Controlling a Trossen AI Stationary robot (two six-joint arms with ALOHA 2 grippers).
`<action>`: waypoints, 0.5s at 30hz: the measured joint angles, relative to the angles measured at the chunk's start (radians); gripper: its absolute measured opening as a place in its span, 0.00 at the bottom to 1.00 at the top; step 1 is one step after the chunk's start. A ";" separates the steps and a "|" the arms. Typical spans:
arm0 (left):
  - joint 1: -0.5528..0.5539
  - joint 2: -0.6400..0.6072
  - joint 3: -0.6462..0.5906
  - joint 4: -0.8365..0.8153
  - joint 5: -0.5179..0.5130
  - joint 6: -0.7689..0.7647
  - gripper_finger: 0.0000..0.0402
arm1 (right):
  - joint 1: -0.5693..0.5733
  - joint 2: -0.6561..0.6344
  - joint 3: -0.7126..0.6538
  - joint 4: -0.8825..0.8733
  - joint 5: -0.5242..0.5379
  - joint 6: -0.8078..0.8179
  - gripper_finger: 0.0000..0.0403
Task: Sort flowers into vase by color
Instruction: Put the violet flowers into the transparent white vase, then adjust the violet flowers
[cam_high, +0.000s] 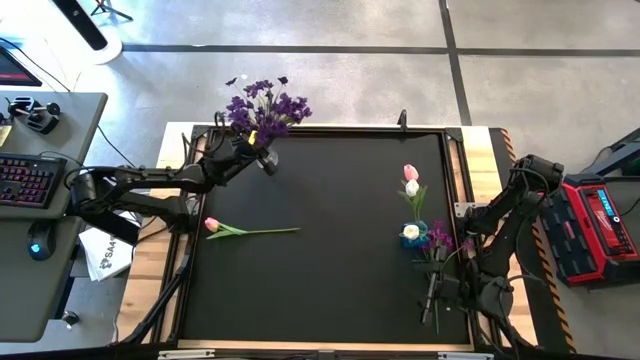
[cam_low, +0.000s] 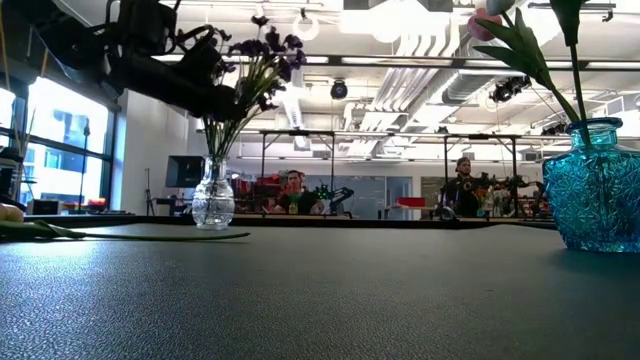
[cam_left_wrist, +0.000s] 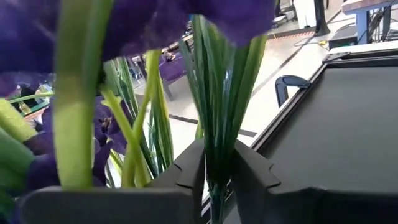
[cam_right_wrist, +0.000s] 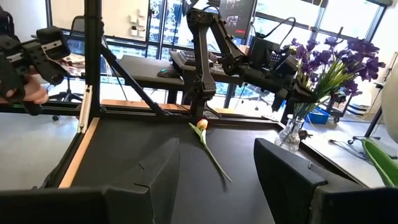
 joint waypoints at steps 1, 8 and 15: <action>0.000 0.000 0.000 0.000 0.000 0.002 0.17 | 0.000 0.000 0.000 0.000 0.000 0.000 0.48; -0.001 -0.042 0.000 -0.023 0.000 0.017 0.29 | 0.000 0.000 0.000 0.004 0.000 0.011 0.48; -0.014 -0.150 0.000 -0.118 0.001 0.016 0.33 | 0.000 0.000 0.000 0.006 0.000 0.011 0.48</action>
